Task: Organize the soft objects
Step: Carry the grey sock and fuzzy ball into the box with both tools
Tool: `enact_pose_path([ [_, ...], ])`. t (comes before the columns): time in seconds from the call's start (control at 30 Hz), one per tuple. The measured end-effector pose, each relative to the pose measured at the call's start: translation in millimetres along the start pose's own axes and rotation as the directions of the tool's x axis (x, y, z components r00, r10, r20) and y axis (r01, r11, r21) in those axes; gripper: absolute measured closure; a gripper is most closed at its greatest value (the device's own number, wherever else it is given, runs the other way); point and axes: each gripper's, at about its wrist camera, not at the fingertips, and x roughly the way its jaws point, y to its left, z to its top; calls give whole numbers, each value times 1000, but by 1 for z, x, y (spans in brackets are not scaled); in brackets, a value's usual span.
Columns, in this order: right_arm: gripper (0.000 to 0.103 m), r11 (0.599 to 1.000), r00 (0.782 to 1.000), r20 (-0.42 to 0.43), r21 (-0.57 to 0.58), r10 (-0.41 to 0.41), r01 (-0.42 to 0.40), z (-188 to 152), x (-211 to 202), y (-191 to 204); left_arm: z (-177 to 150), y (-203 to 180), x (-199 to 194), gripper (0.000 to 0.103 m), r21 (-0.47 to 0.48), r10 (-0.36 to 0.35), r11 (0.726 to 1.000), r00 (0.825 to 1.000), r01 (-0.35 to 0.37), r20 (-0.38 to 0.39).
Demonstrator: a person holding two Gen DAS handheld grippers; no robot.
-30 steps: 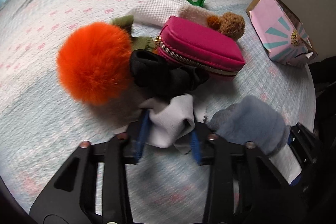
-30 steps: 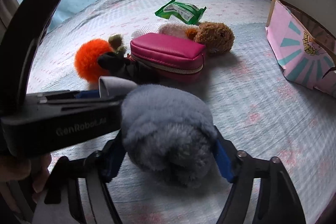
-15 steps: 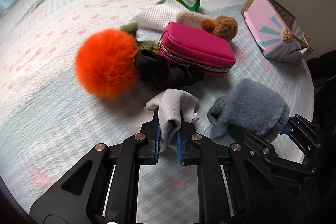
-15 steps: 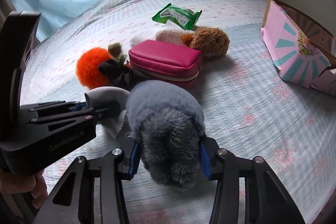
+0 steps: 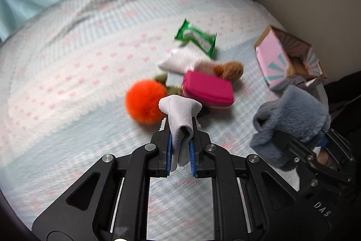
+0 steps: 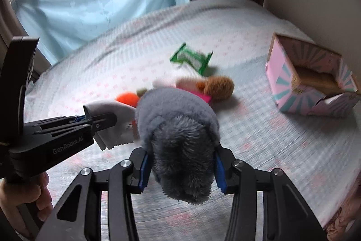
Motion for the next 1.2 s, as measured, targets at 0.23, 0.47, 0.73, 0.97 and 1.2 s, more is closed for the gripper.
enact_pose_path([
  [0.23,60,1000,997,81,19,-11,9,44,-60,-5,32,-23,-57,93,-12,9,1000,997,-8,73],
  [0.47,60,1000,986,167,24,-19,16,89,-104,-34,69,-71,-95,93,-10,14,1000,987,-13,158],
  [0.73,60,999,978,206,40,-18,10,130,-130,-112,114,-155,-98,93,-34,28,999,977,-21,211],
  [0.97,60,998,982,181,56,-45,35,156,-128,-212,149,-256,-53,92,-25,12,1000,979,-7,202],
  [1.2,60,995,992,97,59,-85,79,171,-103,-305,179,-341,24,93,-27,-19,999,992,23,122],
])
